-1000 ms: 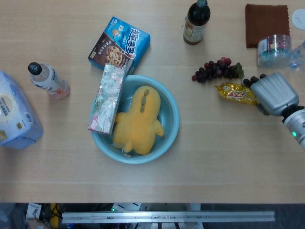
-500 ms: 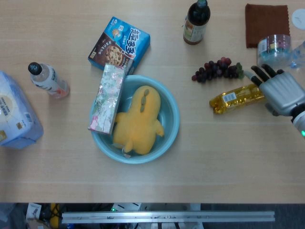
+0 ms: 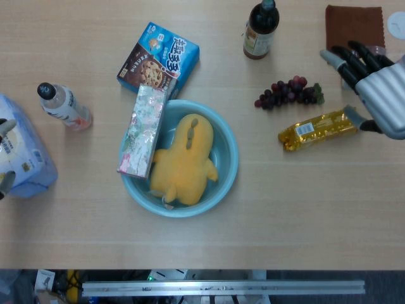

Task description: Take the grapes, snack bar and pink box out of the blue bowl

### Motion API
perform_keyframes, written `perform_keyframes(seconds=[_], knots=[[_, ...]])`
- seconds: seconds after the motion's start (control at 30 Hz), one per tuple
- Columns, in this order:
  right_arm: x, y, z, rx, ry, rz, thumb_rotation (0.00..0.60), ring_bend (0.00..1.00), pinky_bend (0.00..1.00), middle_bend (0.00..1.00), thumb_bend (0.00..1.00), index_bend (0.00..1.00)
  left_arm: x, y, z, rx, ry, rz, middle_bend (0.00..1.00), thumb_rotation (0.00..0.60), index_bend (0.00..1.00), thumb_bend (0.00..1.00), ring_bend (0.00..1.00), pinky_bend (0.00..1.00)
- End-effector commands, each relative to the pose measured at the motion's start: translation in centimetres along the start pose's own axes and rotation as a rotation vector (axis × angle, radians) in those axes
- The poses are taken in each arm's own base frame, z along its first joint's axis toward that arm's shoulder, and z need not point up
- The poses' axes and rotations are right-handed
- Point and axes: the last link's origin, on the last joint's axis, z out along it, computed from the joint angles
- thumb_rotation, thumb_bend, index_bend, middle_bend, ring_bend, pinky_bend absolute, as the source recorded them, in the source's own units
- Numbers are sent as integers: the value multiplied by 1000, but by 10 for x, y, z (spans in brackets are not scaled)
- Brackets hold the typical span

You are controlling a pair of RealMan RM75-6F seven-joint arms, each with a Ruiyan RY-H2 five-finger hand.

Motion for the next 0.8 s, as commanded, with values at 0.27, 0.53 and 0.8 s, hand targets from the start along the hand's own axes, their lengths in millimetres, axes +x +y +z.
perform_keyframes(seconds=[0.27,0.53,0.8], knots=[[14,12,-11,-36,58,51,600,83,315,128,293,0,-6,35,19,-234,-145,-10,197,600,158,298,152,194],[13,18,-18,-48,59,58,600,84,315,130,292,0,-13,69,43,-420,-178,37,200,600,158,298,172,194],[11,26,-26,-74,53,63,600,84,315,130,292,0,-21,84,69,-572,-205,153,200,600,158,298,172,198]])
